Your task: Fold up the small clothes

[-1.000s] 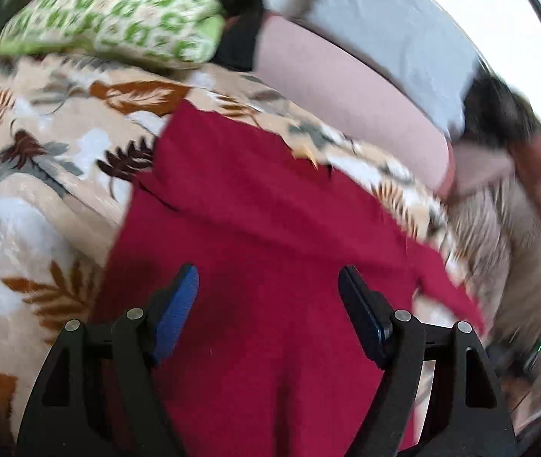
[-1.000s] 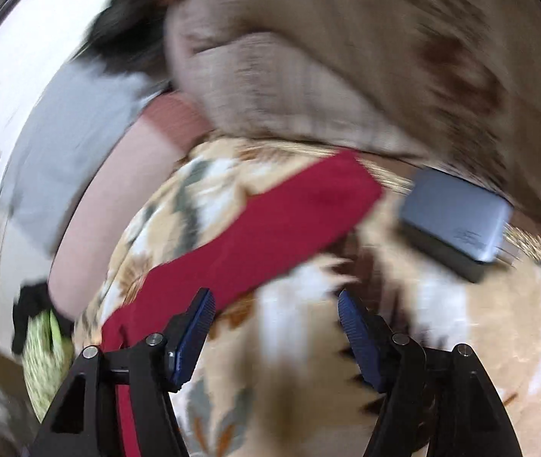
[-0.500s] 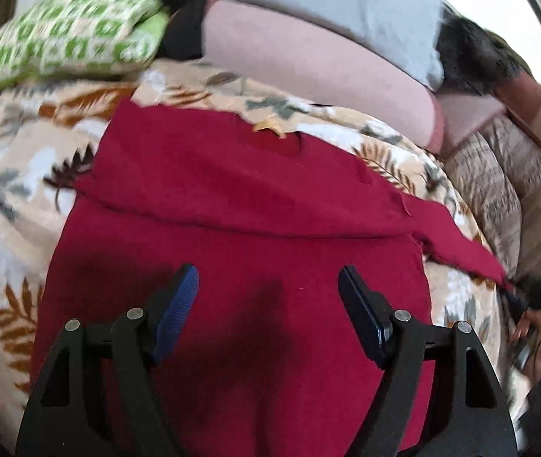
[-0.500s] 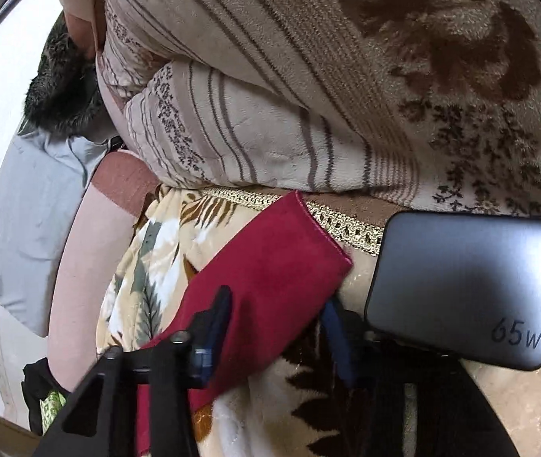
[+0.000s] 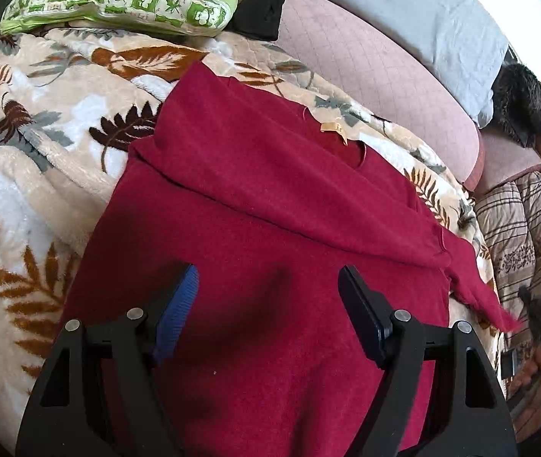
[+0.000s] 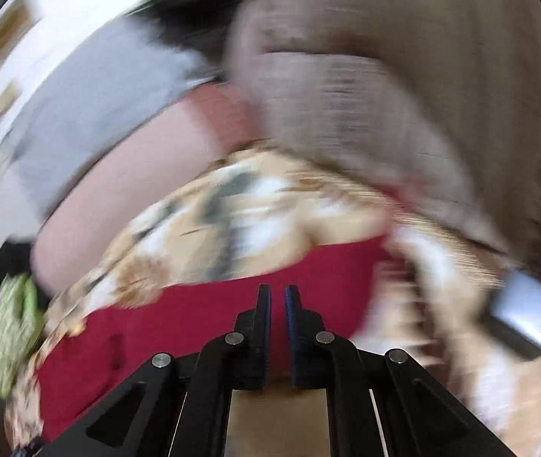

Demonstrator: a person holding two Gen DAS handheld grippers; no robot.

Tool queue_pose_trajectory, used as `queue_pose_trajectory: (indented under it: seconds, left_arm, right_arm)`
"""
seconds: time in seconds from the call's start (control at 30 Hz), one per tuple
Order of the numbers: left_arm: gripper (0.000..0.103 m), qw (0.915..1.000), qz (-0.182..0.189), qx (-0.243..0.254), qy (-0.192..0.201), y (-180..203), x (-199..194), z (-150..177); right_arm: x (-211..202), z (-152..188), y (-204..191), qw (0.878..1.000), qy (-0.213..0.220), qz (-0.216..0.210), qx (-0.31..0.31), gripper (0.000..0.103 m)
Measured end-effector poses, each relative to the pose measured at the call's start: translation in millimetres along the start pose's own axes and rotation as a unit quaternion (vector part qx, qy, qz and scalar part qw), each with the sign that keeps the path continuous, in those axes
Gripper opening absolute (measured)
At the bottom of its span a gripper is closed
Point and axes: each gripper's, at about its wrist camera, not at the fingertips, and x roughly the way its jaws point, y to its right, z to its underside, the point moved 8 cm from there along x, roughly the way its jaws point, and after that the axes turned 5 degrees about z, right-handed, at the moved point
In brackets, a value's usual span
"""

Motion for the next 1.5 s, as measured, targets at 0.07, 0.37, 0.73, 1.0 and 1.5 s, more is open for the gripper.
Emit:
queue_pose_trajectory:
  seconds: [0.07, 0.37, 0.73, 1.0, 1.5]
  left_arm:
    - [0.076, 1.0000, -0.002, -0.007, 0.005, -3.4, -1.9, -2.4]
    - [0.076, 0.9995, -0.008, -0.030, 0.002, -18.4, 0.9, -6.2]
    - [0.076, 0.9998, -0.006, -0.006, -0.017, -3.0, 7.4, 3.0]
    - [0.076, 0.9994, -0.020, 0.021, -0.018, 5.5, 11.9, 9.7]
    - [0.076, 0.9994, -0.017, 0.024, -0.020, 9.8, 15.6, 10.3]
  right_arm:
    - [3.0, 8.8, -59.8, 0.998, -0.007, -0.041, -0.042, 0.006]
    - [28.2, 98.5, -268.8, 0.971, -0.062, -0.156, -0.172, 0.006]
    - [-0.8, 38.2, -32.0, 1.000, -0.010, 0.007, 0.014, 0.045]
    - [-1.1, 43.7, 137.7, 0.979, -0.037, 0.040, 0.197, 0.045]
    - [12.5, 6.7, 141.9, 0.976, 0.012, 0.023, 0.215, 0.006]
